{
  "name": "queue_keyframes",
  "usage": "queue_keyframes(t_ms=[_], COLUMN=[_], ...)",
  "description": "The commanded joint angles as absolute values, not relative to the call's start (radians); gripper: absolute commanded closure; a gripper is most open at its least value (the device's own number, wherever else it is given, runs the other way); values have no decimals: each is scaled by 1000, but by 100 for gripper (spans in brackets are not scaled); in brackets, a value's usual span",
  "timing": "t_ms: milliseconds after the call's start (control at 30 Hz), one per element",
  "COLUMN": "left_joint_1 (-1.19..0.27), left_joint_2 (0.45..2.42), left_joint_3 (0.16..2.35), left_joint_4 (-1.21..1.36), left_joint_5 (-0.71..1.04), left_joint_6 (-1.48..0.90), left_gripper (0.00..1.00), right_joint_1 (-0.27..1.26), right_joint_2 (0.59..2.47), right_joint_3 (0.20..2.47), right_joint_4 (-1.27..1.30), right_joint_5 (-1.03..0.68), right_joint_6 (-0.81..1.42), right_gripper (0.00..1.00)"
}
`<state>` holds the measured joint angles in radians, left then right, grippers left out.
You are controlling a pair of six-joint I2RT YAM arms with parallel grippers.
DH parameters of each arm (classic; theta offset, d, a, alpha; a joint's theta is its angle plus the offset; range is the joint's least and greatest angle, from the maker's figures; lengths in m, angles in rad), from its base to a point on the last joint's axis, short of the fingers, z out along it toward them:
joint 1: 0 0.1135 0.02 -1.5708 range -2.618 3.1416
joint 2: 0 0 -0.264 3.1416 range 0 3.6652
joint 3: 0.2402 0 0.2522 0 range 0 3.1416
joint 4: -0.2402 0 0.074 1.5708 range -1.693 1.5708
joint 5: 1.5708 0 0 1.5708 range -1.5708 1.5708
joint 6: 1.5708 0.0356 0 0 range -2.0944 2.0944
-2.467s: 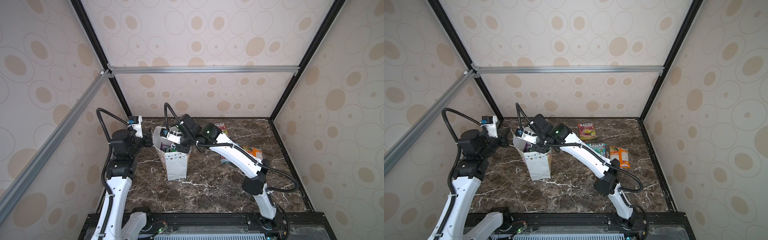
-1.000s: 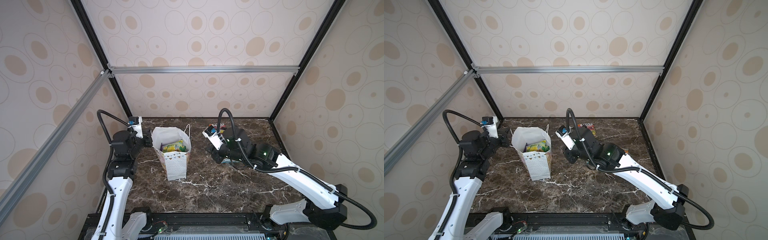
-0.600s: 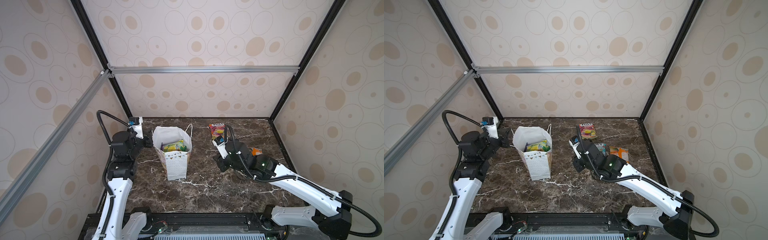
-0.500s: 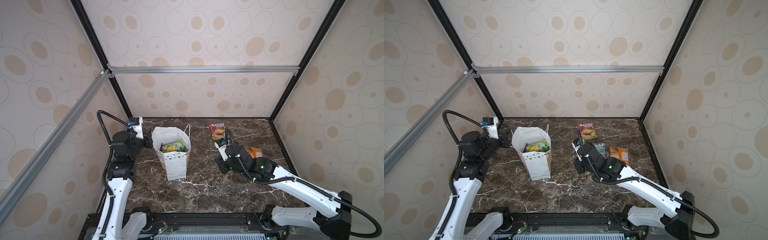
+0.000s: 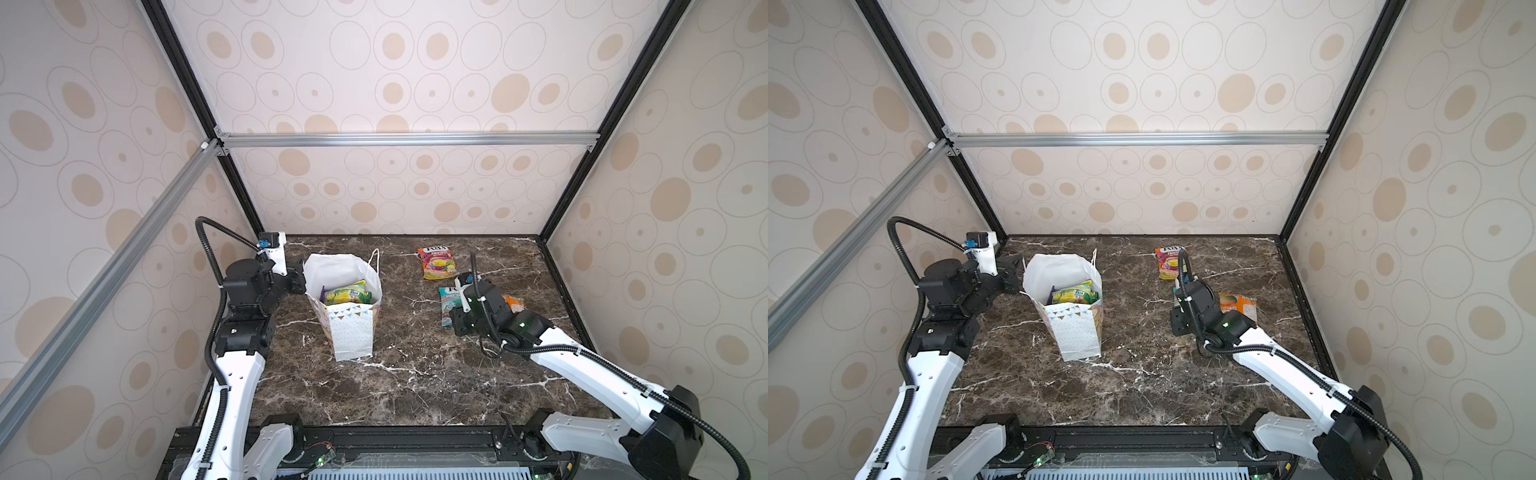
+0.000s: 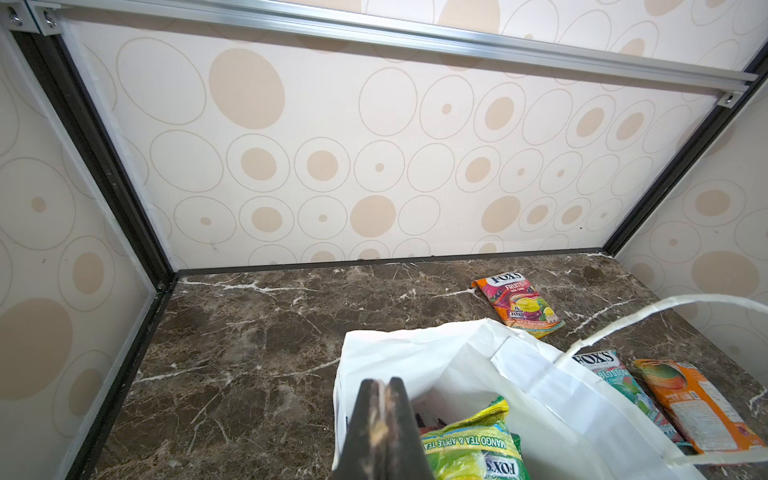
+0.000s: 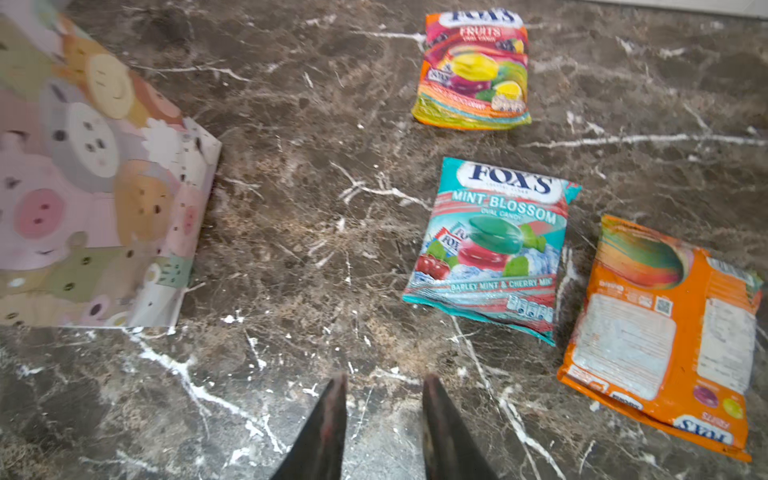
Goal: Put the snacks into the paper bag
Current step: 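Move the right gripper over the teal Mint Blossom packet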
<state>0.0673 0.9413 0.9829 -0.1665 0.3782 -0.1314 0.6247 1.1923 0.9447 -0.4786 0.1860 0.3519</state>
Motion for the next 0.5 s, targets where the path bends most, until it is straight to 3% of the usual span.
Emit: queue_keyframes(t_ms=[0,233,467], left_joint_1=[73,73,74], left_joint_2=[947,977,967], left_joint_3=[1034,1051,1047], left_joint_4=[-185,-211,-209], left_joint_5=[377,379,368], left_joint_6=[-117,-115,-112], left_gripper=[100,100,100], right_joint_1=[549,410,372], right_joint_2=[1206,1152,1107], right_joint_3=[951,897,834], right_joint_4=[-449,-425,-379], right_joint_5=[128,73,84], right_joint_6=[364,402,427], right_gripper=[66,63,61])
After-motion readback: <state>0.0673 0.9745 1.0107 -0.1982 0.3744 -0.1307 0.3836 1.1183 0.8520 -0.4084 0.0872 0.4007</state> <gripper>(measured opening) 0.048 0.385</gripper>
